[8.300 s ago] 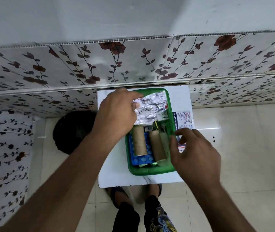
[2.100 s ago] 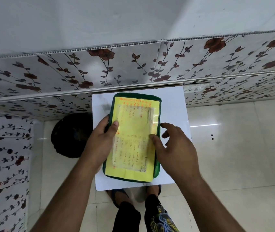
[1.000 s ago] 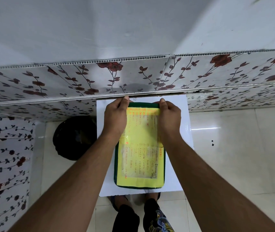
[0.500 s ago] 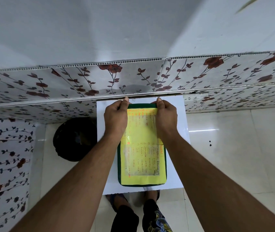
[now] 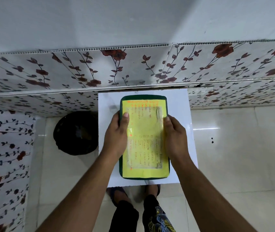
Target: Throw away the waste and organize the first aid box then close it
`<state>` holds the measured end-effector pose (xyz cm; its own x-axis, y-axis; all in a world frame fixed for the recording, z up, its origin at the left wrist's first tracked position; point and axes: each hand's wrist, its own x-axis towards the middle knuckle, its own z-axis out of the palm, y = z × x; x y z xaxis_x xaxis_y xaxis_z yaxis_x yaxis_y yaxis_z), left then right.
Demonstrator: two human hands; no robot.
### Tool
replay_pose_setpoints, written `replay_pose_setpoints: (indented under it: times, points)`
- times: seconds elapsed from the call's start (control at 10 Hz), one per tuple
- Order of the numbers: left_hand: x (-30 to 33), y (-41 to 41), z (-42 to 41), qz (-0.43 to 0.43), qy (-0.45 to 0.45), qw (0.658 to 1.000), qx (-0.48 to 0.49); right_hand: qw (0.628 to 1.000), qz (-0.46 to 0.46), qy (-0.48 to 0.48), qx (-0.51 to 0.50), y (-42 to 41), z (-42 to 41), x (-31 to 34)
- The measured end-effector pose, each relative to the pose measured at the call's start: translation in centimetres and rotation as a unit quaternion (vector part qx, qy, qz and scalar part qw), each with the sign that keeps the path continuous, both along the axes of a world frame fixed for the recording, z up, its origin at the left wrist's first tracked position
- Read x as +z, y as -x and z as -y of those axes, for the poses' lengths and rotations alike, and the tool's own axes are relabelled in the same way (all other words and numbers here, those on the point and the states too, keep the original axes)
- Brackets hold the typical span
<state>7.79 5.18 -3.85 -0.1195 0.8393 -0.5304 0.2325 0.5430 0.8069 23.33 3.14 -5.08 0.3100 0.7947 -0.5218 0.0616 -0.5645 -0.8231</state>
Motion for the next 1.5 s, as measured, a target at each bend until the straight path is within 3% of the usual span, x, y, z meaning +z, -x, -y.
replay_pose_setpoints:
  times: [0.2,0.4,0.5,0.7,1.0,1.4,1.5]
  points:
    - [-0.1,-0.2,0.2,0.052,0.013,0.997,0.051,1.000,0.021,0.004,-0.007,0.1,-0.1,0.6]
    - [1.5,1.3,1.5,0.026,0.041,0.999,0.009,0.997,-0.011,0.028,0.068,-1.4,2.1,0.8]
    - [2.2,2.7,4.8,0.029,0.106,0.992,-0.060,0.989,-0.039,0.068,0.128,-2.4,5.4,0.9]
    - [1.5,3.0,6.9,0.004,0.142,0.985,-0.096,0.974,-0.027,0.092,0.207,-2.5,6.9,1.3]
    - [1.3,2.2,6.9,-0.026,0.137,0.988,-0.065,0.978,0.002,0.096,0.185,-2.1,7.0,1.1]
    - [1.3,2.4,6.3,0.021,0.132,0.987,-0.091,0.976,0.023,0.089,0.198,-2.1,5.6,1.8]
    - [2.9,3.9,7.0,-0.027,0.130,0.985,-0.111,0.975,0.092,0.100,0.176,-2.1,6.6,4.6]
